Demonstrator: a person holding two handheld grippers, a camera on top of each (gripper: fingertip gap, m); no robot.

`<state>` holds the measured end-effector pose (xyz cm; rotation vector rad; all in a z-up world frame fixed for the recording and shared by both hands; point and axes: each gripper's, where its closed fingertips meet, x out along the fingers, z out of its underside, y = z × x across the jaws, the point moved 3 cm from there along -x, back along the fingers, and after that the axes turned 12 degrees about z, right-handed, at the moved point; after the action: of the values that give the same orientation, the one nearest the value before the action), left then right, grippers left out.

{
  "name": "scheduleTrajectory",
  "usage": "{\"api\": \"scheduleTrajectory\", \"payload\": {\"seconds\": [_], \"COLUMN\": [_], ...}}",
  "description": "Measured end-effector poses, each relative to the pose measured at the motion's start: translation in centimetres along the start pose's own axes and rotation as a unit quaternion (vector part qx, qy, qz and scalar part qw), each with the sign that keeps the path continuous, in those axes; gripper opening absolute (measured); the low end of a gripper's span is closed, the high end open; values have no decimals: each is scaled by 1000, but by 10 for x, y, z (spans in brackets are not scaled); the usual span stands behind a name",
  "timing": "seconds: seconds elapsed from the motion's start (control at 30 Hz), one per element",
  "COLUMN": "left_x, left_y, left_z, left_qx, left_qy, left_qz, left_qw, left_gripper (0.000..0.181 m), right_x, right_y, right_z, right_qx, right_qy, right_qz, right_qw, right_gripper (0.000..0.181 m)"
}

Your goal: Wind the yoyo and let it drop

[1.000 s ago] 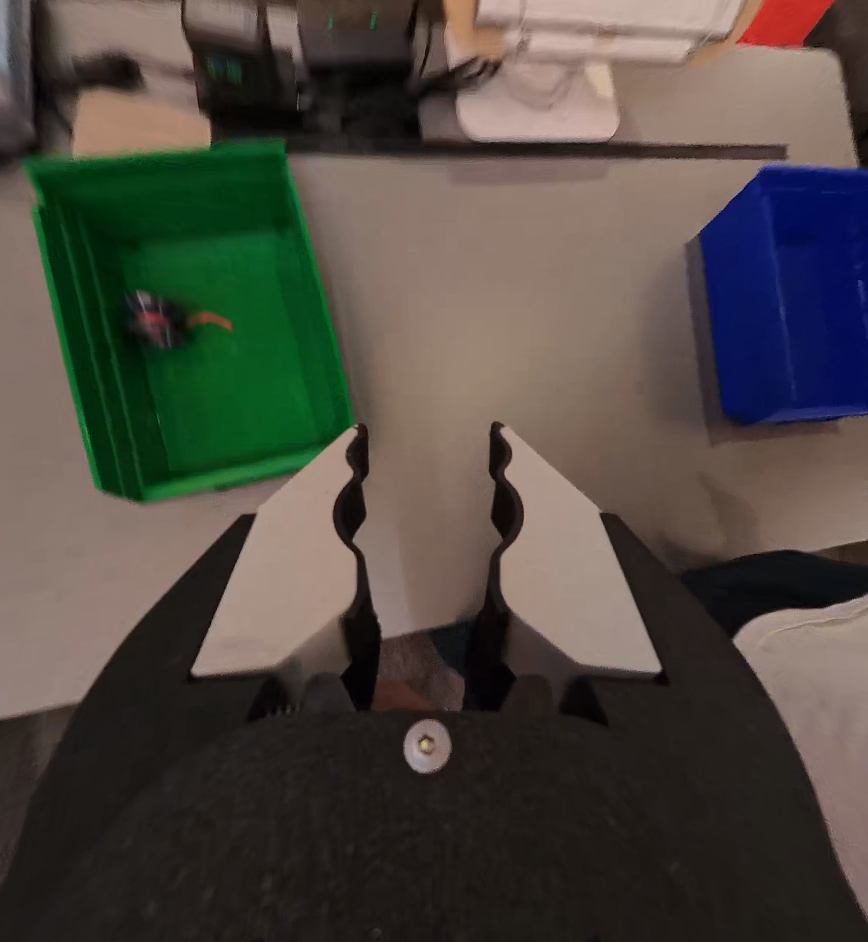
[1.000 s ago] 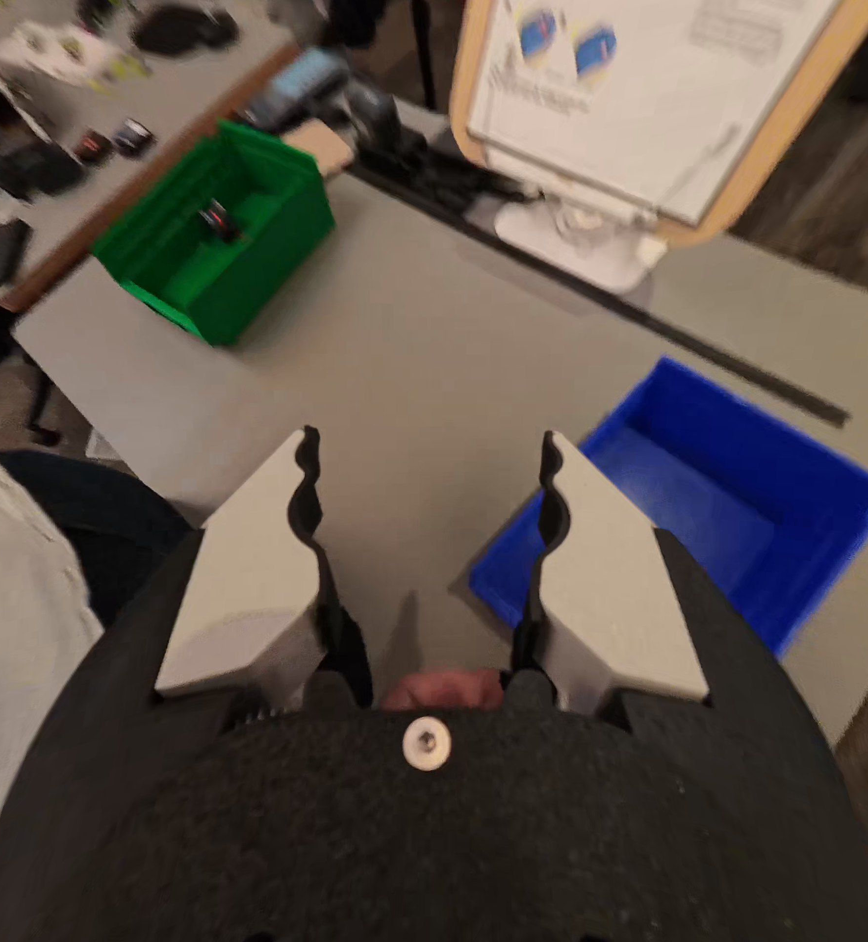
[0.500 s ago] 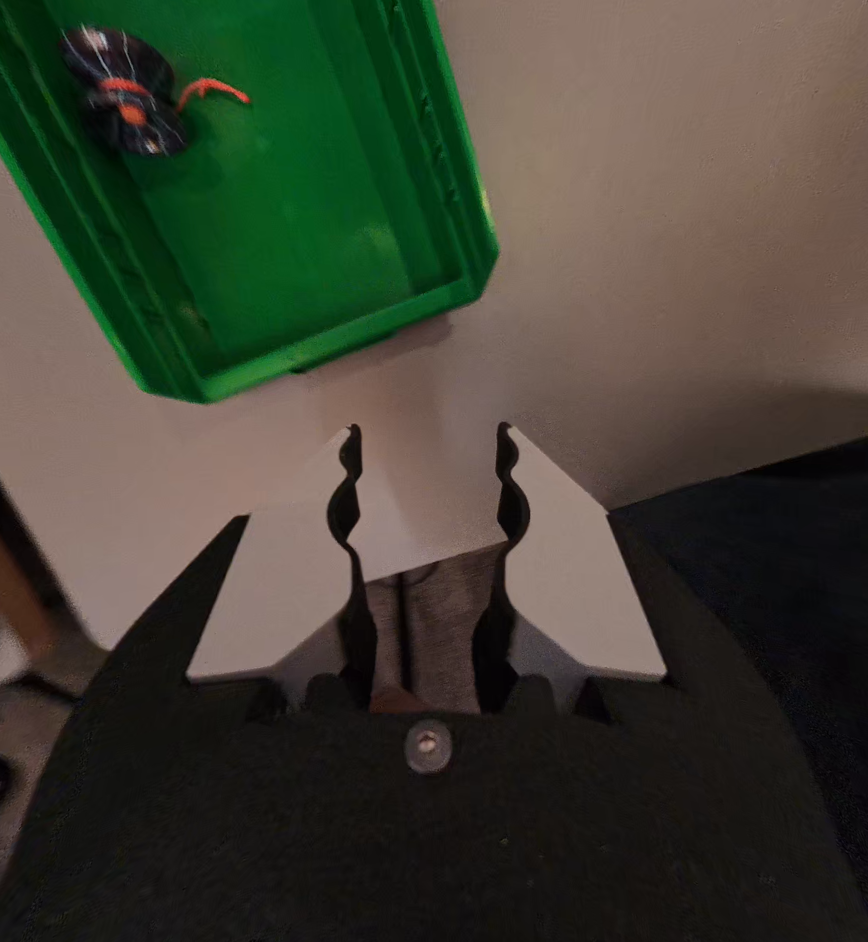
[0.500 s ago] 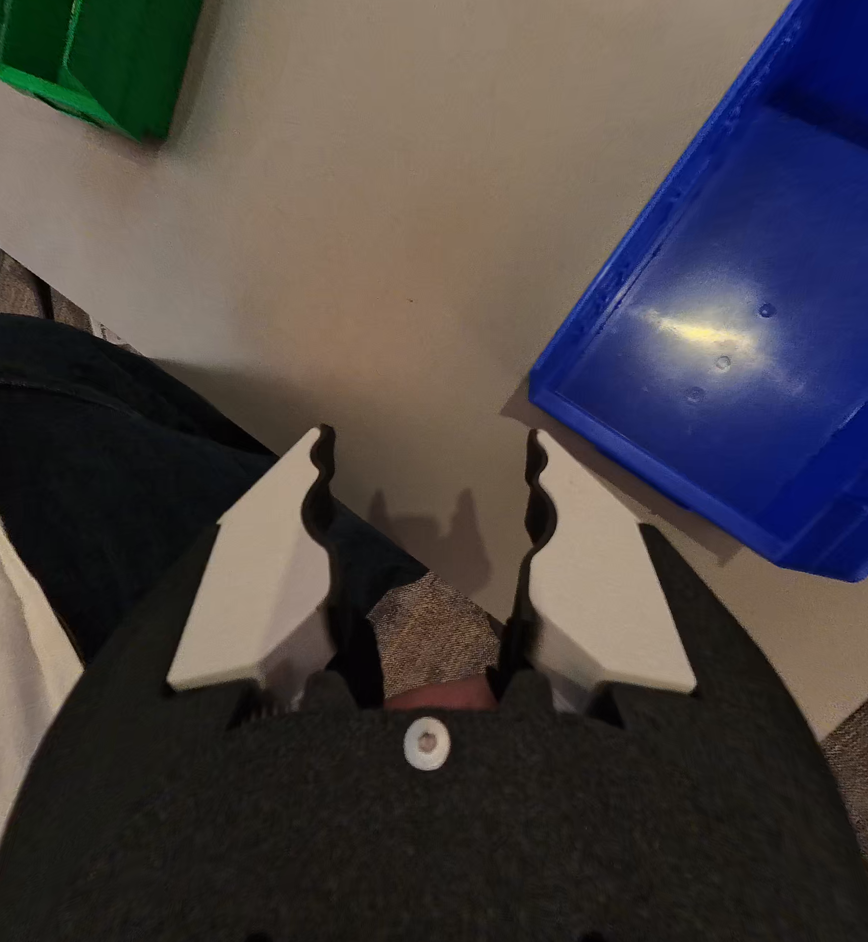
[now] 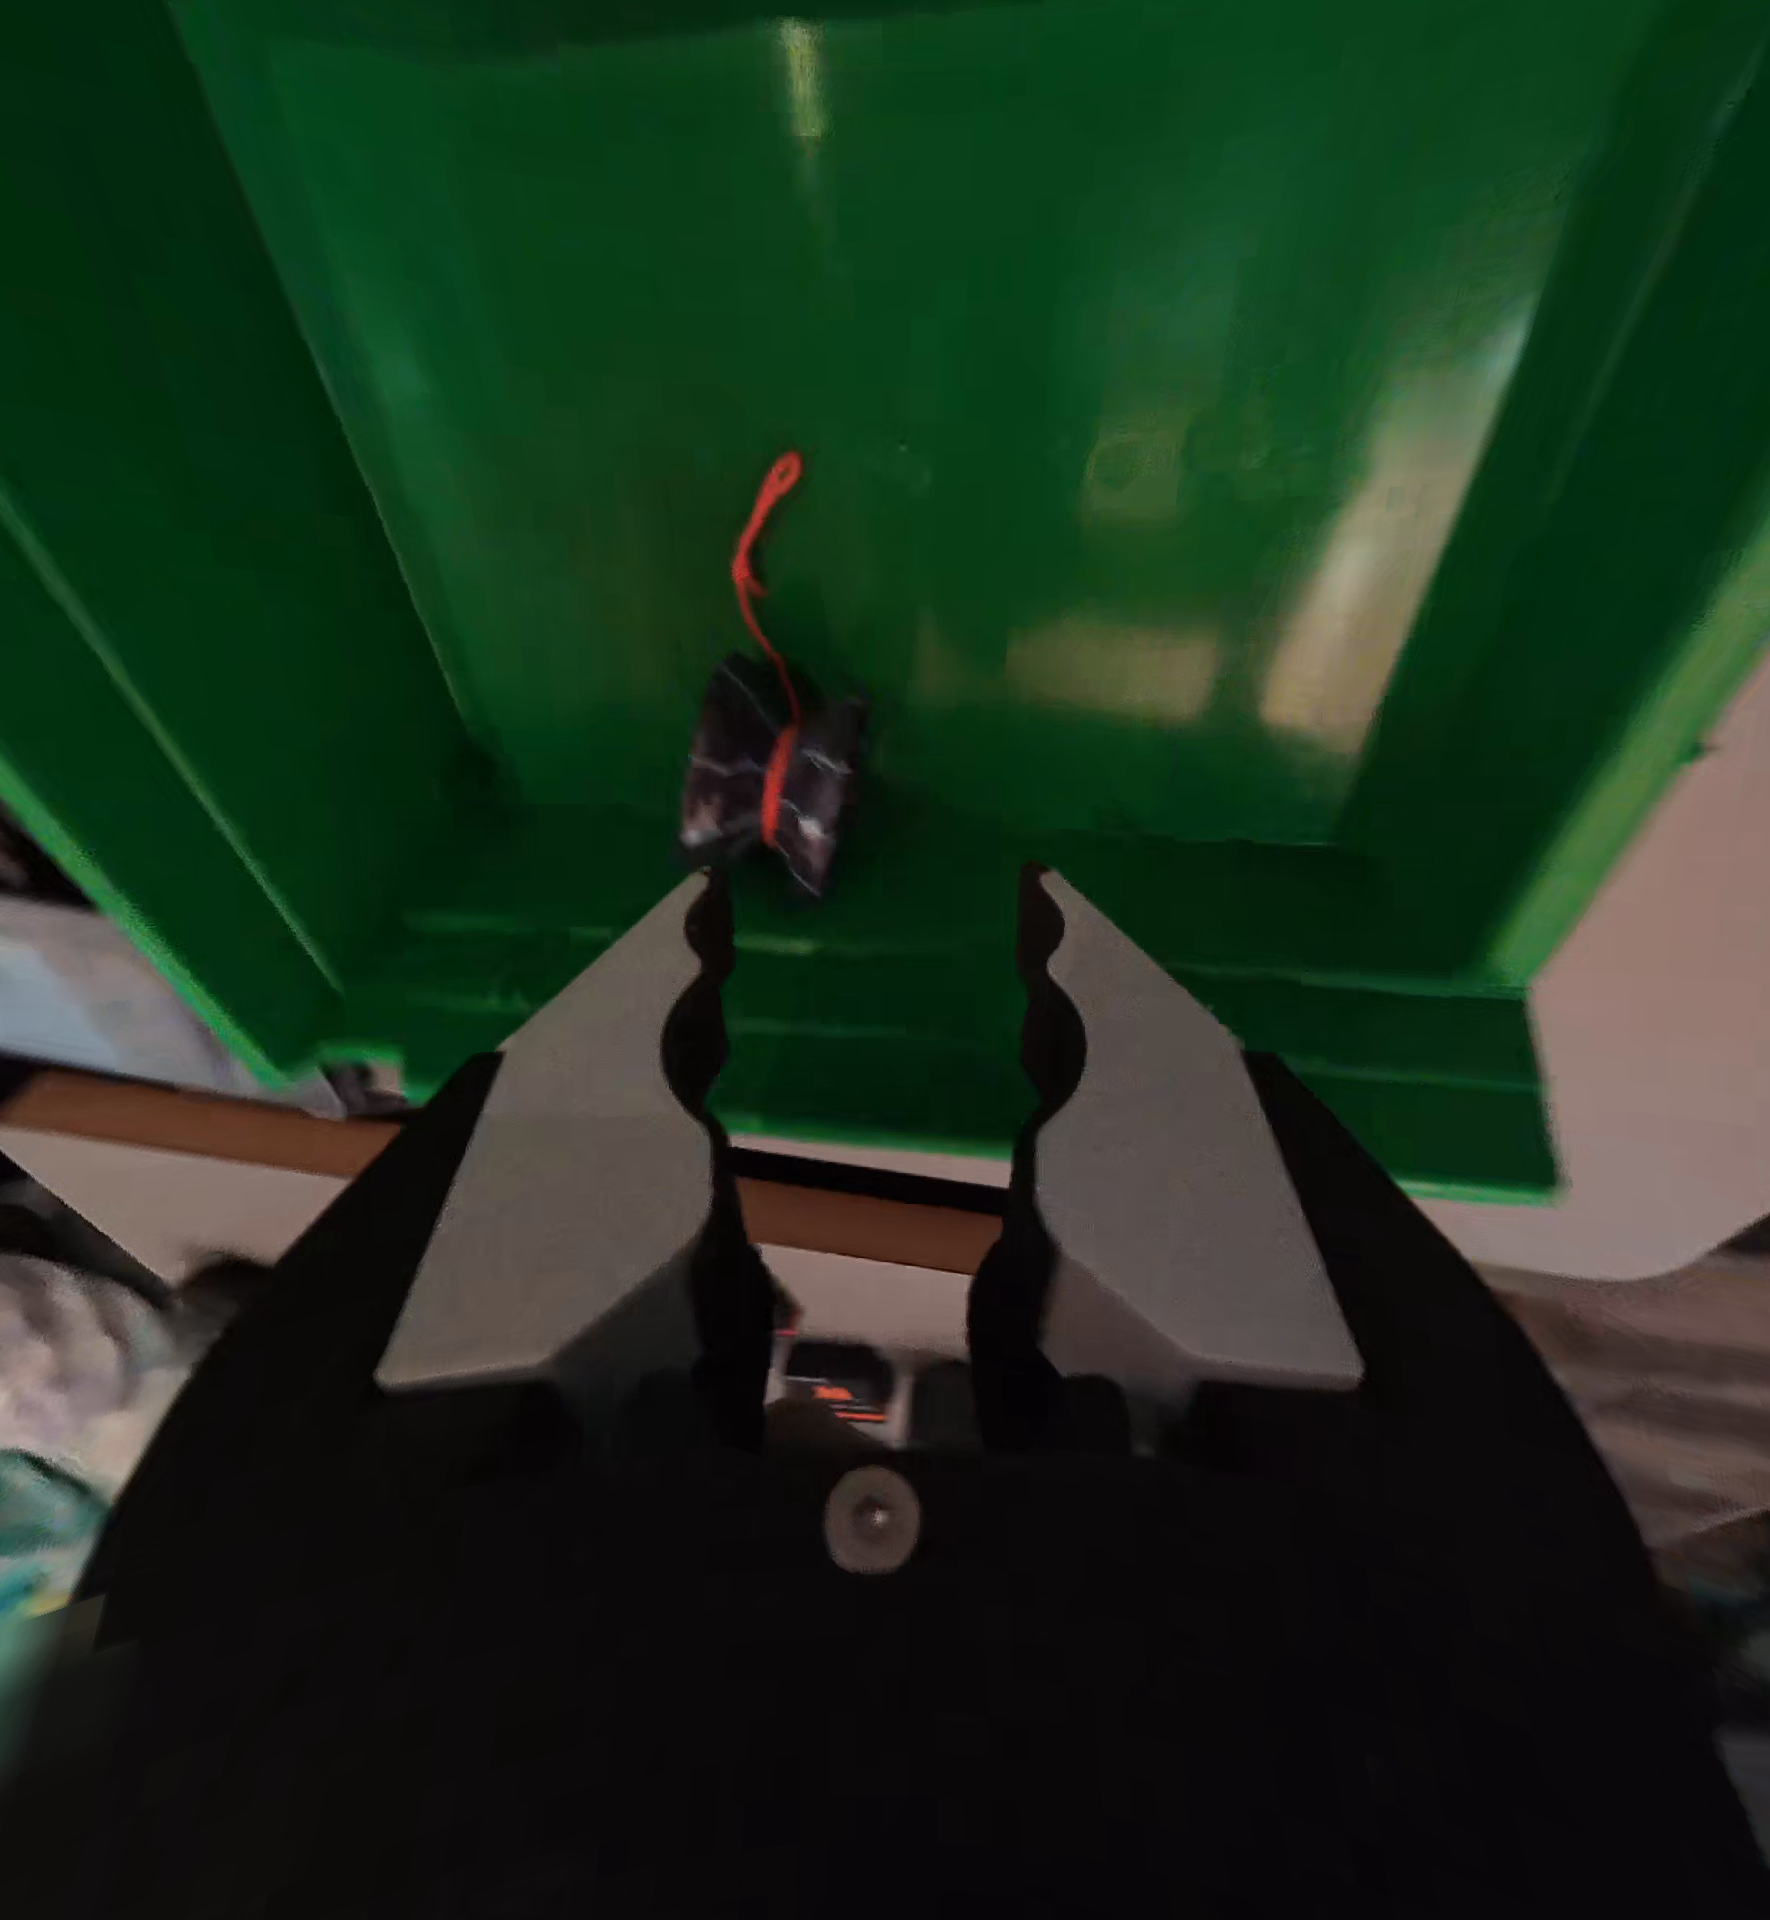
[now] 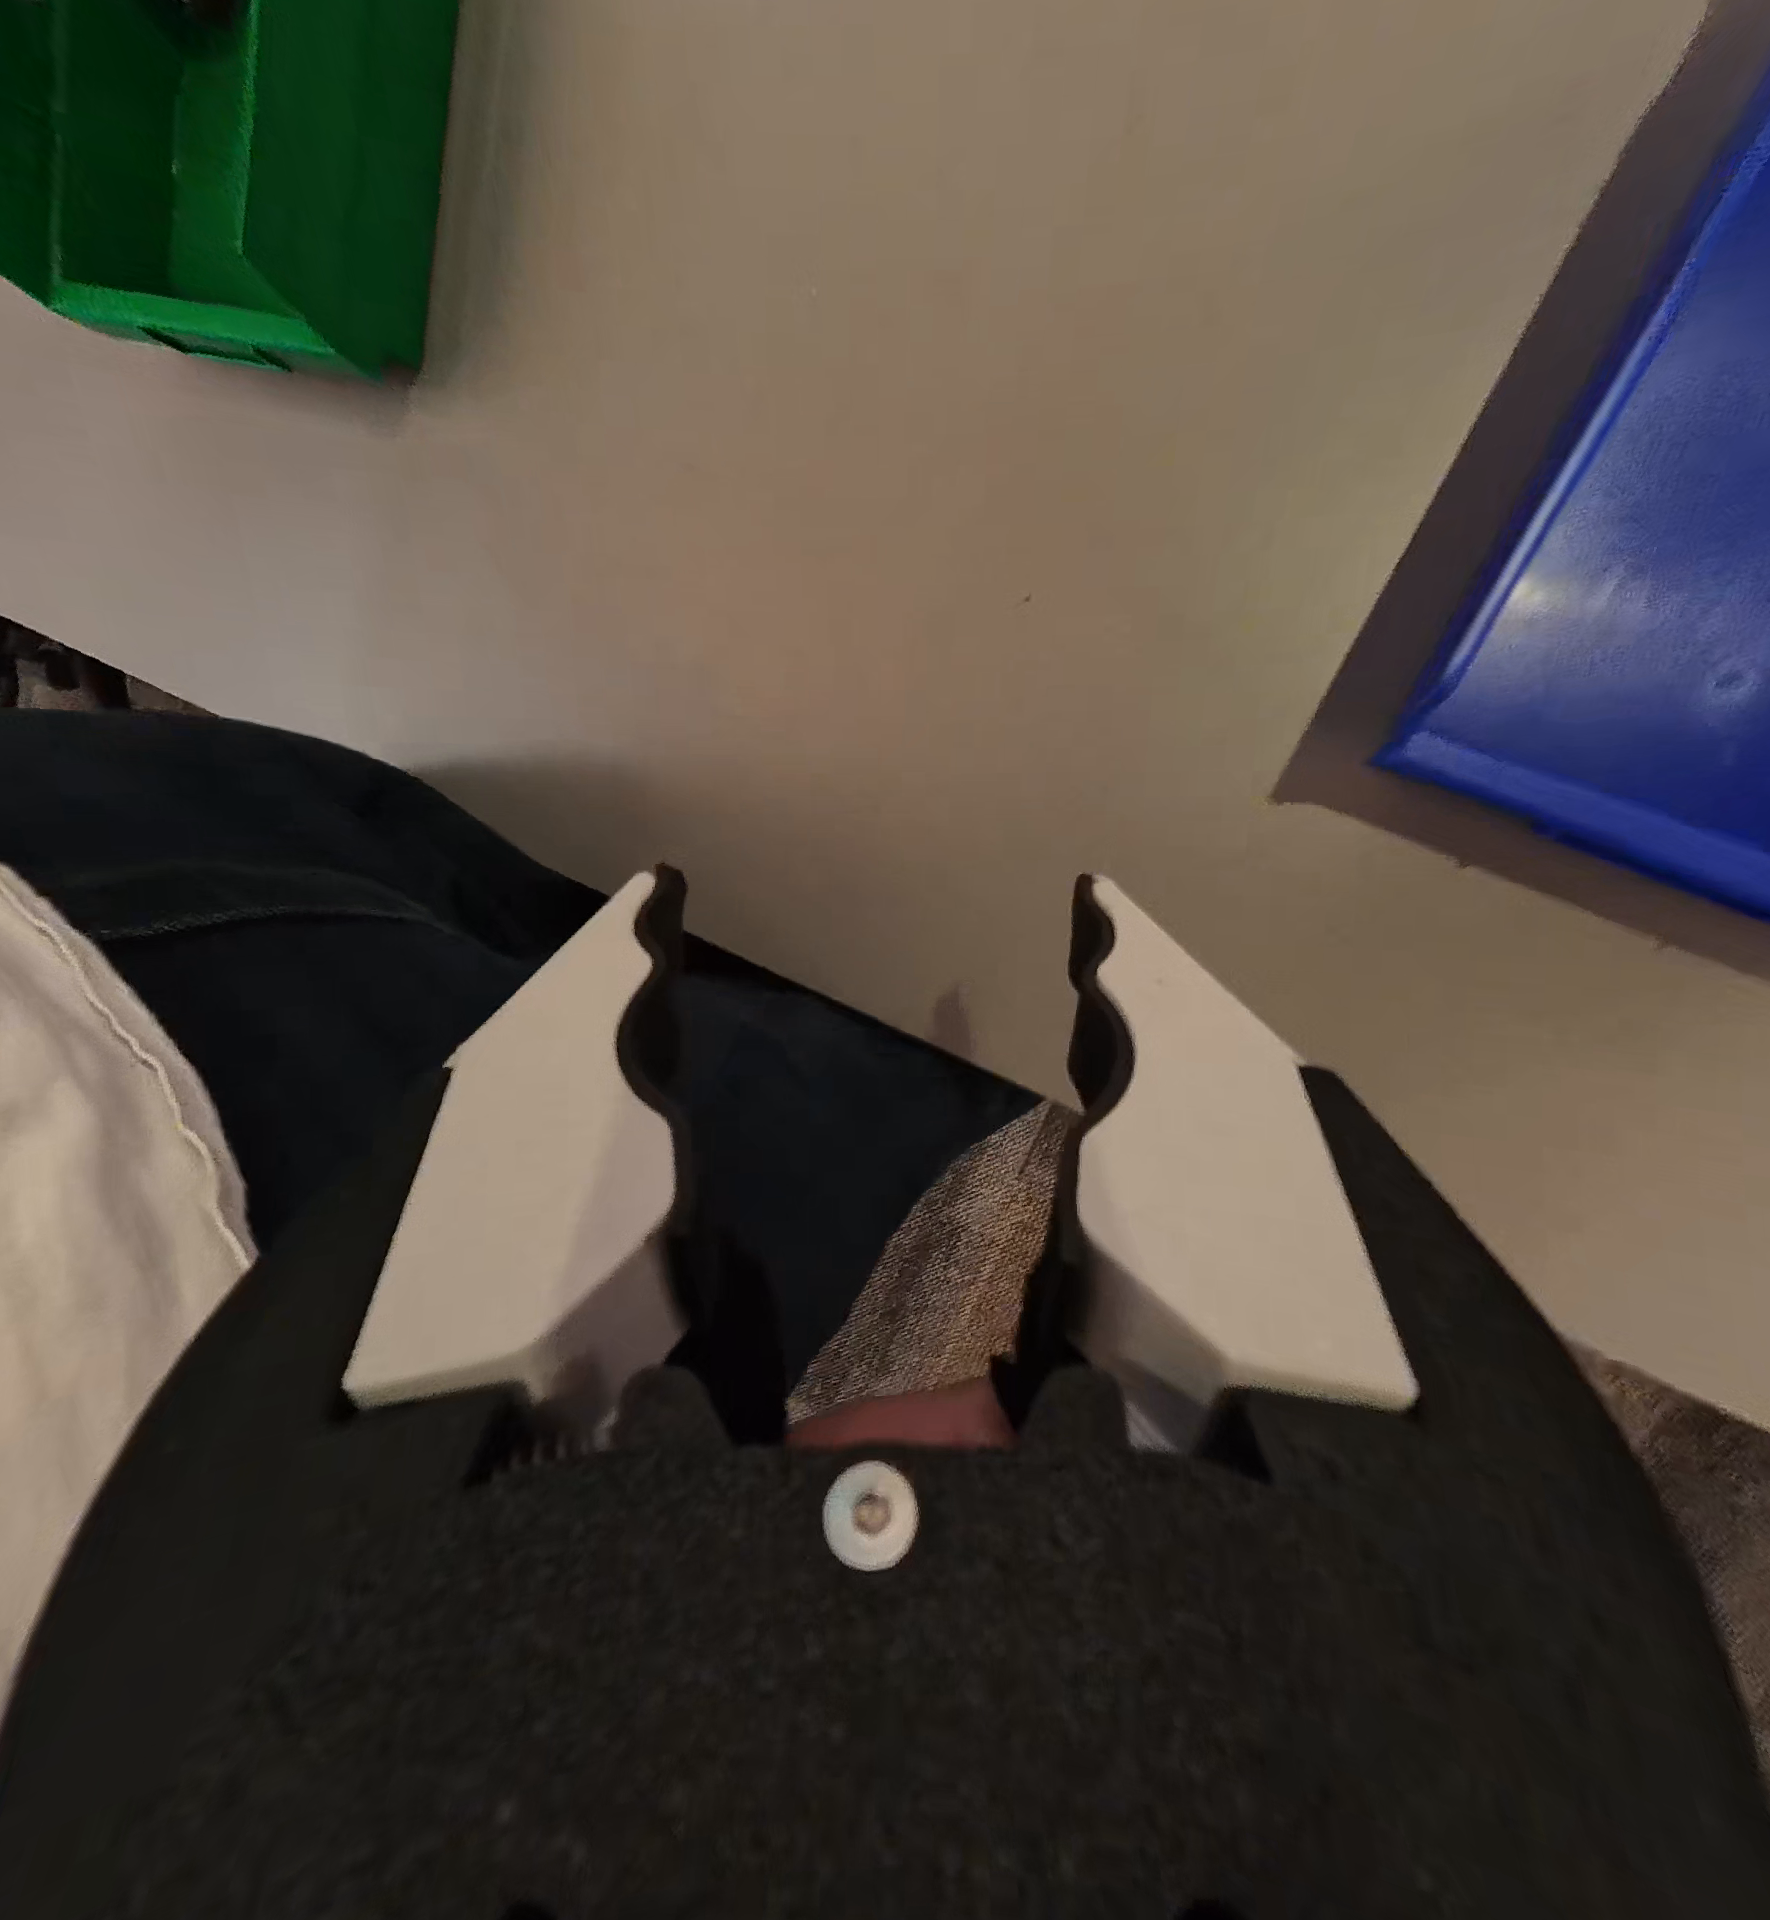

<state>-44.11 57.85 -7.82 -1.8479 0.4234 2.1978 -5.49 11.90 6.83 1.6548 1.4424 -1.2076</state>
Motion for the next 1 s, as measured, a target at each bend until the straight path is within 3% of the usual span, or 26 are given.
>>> {"api": "scheduleTrajectory", "payload": {"seconds": [0.03,0.17,0.33,0.4,0.57,0.67,0.77,0.87,1.0], "left_x": [9,41,62,65,51,22,-26,-87,-173], "left_y": [-10,-30,-33,-33,-27,-27,-21,-5,24], "left_z": [-3,-10,-7,-5,-10,-15,-29,-47,-78], "left_qx": [21,73,100,102,42,-9,-83,-146,-195], "left_qy": [-18,-92,-156,-158,-88,-7,124,259,397], "left_qz": [4,31,52,55,66,38,32,44,83], "left_qw": [1000,993,981,981,993,999,988,954,893], "left_gripper": [55,62,52,33,31,31,31,31,30], "right_x": [-1,-7,-12,-12,-15,-17,-20,-24,-28], "right_y": [-9,-37,-54,-55,-50,-46,-47,-59,-77], "right_z": [4,21,27,23,1,-17,-39,-65,-104], "right_qx": [6,23,34,41,29,17,7,4,-29], "right_qy": [-4,-21,-28,-27,-14,1,29,61,119], "right_qz": [5,25,41,41,40,34,13,-48,-106], "right_qw": [1000,999,998,998,999,999,999,997,987], "right_gripper": [74,74,74,74,72,69,60,45,42]}}
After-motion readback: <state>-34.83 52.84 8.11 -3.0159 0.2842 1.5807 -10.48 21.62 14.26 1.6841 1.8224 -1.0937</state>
